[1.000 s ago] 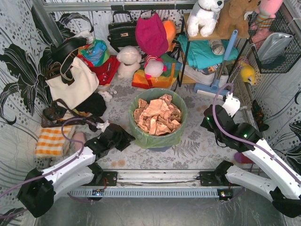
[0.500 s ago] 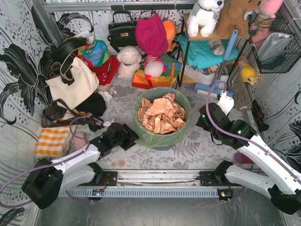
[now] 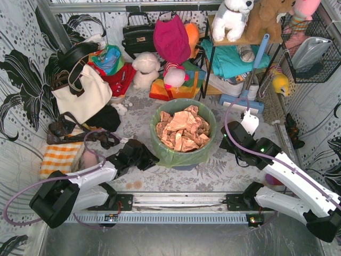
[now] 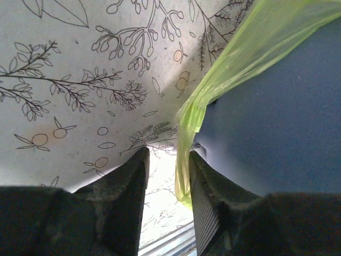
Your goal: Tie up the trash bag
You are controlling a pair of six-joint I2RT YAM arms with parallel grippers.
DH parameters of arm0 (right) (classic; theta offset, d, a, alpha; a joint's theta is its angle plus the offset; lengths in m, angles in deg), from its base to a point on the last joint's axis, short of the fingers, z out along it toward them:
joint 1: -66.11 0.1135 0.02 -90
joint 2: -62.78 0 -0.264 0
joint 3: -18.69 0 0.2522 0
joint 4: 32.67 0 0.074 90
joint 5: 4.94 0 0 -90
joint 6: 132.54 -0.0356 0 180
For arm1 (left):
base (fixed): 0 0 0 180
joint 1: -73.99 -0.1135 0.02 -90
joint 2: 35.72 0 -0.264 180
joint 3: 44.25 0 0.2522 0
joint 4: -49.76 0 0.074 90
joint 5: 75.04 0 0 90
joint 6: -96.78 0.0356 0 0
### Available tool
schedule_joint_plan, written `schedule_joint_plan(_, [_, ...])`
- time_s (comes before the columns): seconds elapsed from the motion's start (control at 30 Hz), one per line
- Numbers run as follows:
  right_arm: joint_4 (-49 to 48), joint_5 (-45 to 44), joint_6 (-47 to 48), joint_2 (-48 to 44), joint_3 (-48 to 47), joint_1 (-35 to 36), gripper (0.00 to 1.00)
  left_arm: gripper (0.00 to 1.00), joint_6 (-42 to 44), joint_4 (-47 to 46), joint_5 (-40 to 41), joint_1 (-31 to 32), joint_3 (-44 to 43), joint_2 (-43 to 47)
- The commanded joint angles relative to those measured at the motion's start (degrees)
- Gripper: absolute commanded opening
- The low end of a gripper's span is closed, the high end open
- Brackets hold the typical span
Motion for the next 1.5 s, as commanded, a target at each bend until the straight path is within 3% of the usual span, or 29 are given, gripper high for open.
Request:
schedule_joint_plan(0.0, [-1.7, 1.7, -3.1, 0.3, 2.6, 0.1, 0.55, 0.41, 3.9, -0.8, -0.2, -0.8, -1.1, -1.9])
schedule_joint_plan(0.17, [-5.0, 7.5, -2.1, 0.8, 5.9, -3.0, 0.53, 0.29, 5.6, 0.5, -0.5, -1.9, -2.4, -3.3])
schedule_joint_plan(0.43, [-21.9, 30.4, 2.5, 1.2, 15.1, -15.1, 0.5, 0.0, 9.0, 5.3, 0.8, -4.5, -4.6, -1.3])
schedule_joint_plan(0.77, [-34.9, 43.3, 1.5, 11.9, 19.6, -18.2, 0.44, 0.0, 14.3, 10.9, 2.3, -7.3, -12.0, -3.2])
schedule_joint_plan(0.97, [-41.8, 46.3, 1.9, 16.9, 22.7, -19.3, 0.34, 0.0, 16.1, 11.5, 2.3, -8.5, -14.8, -6.1])
schedule_joint_plan(1.27, [-50.0, 48.0, 3.6, 22.9, 26.3, -20.0, 0.31, 0.0, 18.3, 10.7, 2.7, -9.5, -17.0, -11.7])
schedule_joint_plan(1.47, [-53.8, 48.4, 1.3, 22.2, 30.1, -20.3, 0.15, 0.0, 18.0, 10.7, 1.2, -9.5, -17.9, -12.4])
